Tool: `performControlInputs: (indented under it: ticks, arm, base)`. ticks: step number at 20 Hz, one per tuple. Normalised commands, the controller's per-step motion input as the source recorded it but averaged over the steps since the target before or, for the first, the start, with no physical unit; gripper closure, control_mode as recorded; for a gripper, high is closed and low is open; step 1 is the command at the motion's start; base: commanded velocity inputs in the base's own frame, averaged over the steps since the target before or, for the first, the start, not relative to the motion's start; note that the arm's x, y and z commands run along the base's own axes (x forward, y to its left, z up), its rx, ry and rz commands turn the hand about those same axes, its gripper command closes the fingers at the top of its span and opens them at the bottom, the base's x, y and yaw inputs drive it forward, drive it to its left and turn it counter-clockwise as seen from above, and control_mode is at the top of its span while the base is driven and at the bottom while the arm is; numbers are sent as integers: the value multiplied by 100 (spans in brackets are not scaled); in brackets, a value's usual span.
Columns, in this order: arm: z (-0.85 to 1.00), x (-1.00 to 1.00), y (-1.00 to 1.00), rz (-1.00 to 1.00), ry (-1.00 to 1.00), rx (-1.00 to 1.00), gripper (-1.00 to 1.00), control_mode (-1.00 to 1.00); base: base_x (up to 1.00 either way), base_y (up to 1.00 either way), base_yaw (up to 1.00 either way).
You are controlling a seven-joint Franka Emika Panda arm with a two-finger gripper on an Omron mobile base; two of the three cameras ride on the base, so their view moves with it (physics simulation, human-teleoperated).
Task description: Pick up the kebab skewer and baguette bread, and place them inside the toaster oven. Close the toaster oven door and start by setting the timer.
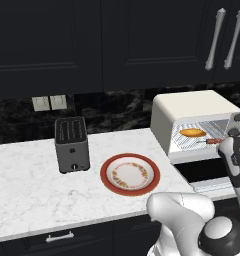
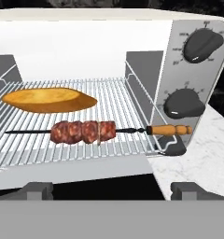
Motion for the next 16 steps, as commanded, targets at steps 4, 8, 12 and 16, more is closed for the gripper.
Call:
performControlInputs:
  ticks: [4, 8, 12, 16]
  arm:
    - [0, 16, 10, -1, -3, 0, -100, -100]
    - [0, 12, 0, 0, -4, 0, -100, -100]
    - [0, 3, 0, 0, -4, 0, -100, -100]
    - [-1, 11, 5, 0, -4, 0, -100, -100]
  base:
    - [0, 0, 0]
    - [0, 0, 0]
    - [0, 0, 0]
    - [0, 0, 0]
